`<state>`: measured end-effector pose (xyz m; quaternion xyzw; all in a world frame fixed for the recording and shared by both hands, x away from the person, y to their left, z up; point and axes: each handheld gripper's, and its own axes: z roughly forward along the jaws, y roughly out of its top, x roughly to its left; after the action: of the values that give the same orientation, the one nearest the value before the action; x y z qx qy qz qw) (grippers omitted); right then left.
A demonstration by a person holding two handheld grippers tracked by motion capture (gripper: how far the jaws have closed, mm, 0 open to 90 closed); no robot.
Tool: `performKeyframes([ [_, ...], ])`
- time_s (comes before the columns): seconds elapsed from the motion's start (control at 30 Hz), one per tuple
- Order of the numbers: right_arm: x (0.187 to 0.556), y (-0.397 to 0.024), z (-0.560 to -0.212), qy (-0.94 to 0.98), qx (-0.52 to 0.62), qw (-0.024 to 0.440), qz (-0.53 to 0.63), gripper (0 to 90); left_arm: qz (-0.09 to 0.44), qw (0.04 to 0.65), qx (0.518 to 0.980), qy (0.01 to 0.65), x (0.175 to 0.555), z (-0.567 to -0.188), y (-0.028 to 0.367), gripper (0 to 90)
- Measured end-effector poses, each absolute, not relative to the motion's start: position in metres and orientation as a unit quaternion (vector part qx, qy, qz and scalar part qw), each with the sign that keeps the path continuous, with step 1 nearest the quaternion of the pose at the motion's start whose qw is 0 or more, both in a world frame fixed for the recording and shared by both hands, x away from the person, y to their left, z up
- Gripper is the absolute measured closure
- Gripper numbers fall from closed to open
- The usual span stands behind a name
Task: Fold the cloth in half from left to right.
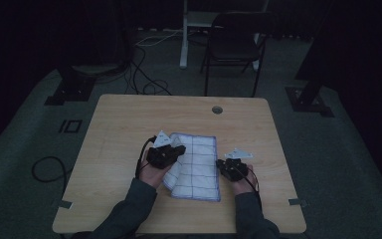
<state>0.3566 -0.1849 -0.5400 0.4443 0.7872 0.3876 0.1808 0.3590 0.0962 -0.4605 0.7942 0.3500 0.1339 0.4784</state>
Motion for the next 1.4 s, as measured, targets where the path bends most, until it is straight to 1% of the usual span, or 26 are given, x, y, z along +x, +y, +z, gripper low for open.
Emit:
performKeyframes([
  [0.67,0.359,-0.194,-0.539,0.775,0.462,0.187,0.39,83.1,0.123,0.477,0.806,0.327,0.364,-0.461,0.063,86.9],
  [0.9,0.359,-0.196,-0.539,0.772,0.465,0.187,0.391,83.1,0.115,0.473,0.812,0.323,0.366,-0.467,0.053,86.8],
  [1.03,0.36,-0.199,-0.539,0.763,0.475,0.177,0.402,82.9,0.111,0.471,0.816,0.317,0.366,-0.468,0.047,86.8],
  [1.3,0.36,-0.2,-0.539,0.761,0.478,0.178,0.401,82.9,0.104,0.465,0.824,0.307,0.366,-0.472,0.034,86.9],
  [1.4,0.36,-0.201,-0.538,0.757,0.481,0.171,0.407,83.0,0.103,0.464,0.826,0.302,0.363,-0.471,0.029,86.8],
])
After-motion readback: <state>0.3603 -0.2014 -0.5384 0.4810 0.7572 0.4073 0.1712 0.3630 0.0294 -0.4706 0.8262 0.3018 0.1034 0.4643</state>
